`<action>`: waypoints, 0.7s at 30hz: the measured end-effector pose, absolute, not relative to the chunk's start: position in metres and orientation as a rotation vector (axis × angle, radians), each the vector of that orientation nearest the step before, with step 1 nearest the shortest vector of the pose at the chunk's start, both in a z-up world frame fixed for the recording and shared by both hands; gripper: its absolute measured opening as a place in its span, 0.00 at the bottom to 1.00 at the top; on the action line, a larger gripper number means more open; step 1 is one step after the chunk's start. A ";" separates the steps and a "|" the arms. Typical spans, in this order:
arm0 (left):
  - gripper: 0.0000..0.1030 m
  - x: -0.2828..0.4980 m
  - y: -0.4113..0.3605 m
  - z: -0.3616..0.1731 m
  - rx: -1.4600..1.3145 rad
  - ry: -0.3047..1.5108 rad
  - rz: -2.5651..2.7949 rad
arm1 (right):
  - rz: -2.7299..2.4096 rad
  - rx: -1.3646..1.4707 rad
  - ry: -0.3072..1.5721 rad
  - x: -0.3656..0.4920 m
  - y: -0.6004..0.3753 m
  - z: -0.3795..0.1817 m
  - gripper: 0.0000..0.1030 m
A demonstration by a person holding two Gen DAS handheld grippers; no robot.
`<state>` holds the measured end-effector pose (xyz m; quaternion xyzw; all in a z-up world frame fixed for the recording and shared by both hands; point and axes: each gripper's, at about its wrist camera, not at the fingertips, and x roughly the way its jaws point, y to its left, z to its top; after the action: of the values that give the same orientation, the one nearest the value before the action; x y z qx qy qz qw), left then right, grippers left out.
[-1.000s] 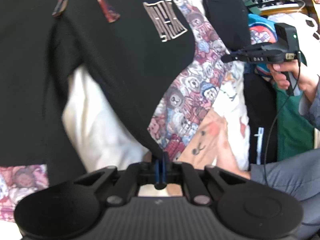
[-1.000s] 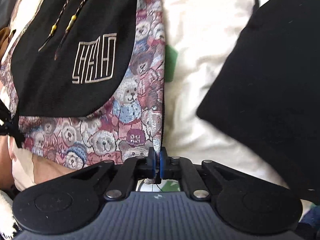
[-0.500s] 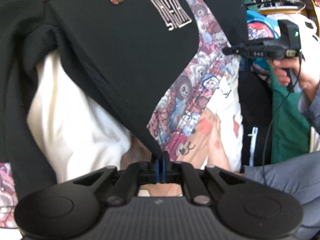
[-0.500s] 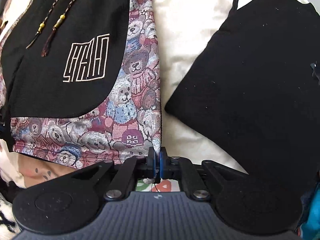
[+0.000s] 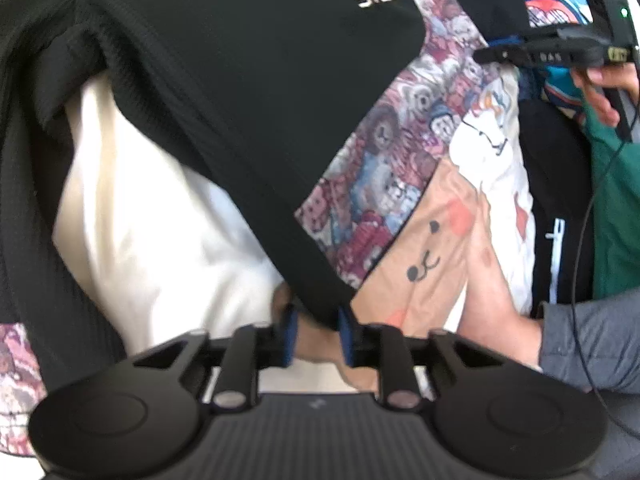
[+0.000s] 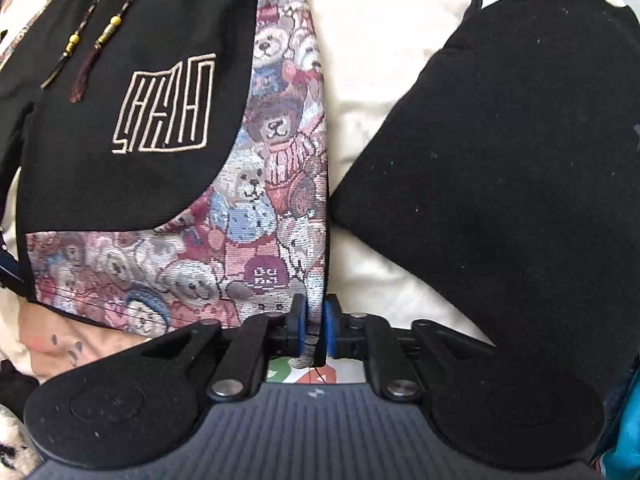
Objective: Fold clothes
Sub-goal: 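Open both tools and release the pants onto the blanket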
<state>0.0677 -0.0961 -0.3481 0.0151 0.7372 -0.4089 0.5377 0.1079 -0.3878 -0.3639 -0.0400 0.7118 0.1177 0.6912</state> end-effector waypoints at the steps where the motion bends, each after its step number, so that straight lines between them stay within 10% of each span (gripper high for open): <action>1: 0.28 0.069 -0.093 -0.345 0.029 1.746 -0.972 | 0.269 -0.090 1.588 0.110 -0.385 -0.359 0.27; 21: 0.31 0.107 -0.015 -0.296 0.134 1.459 -0.778 | 0.297 -0.149 1.461 0.143 -0.388 -0.297 0.30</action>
<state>0.1073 -0.0146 -0.2963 0.0597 0.6486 -0.3459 0.6754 0.1428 -0.3879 -0.2965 -0.0677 0.6641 0.1348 0.7322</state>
